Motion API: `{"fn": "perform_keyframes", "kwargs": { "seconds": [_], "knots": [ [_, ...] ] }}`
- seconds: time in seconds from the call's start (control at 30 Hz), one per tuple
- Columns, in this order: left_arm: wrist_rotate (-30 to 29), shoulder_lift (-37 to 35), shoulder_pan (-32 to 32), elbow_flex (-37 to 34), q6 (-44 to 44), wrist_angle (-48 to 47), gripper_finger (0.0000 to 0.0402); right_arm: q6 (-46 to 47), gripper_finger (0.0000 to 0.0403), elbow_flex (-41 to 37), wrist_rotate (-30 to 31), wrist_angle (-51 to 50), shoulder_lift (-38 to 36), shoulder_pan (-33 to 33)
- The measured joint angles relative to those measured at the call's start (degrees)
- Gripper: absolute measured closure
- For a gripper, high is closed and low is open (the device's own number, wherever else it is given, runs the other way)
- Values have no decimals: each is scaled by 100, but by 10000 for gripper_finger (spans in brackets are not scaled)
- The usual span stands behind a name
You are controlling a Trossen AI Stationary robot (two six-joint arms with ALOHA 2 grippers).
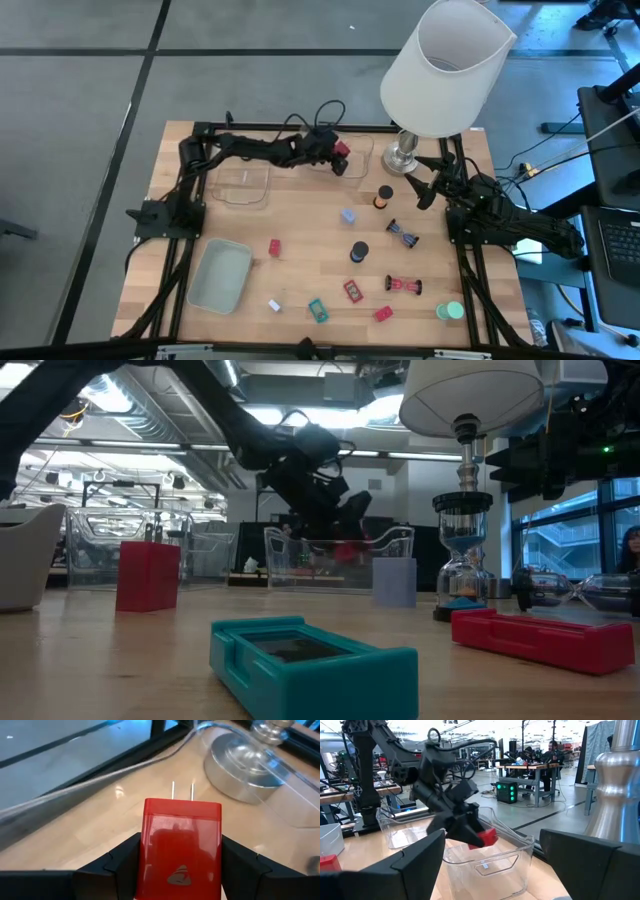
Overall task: Pick & Place Office items
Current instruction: Put the center red charger adapter into the right transparent bin
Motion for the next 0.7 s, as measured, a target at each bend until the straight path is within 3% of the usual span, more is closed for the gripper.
{"fn": "perform_keyframes", "kwargs": {
  "seconds": [0.4,0.7],
  "knots": [
    [-72,120,228,155,-573,-1073,189,0,76,0,4,1,0,1],
    [-68,118,284,157,-693,-1203,189,1,76,0,17,0,0,1]
  ]
}}
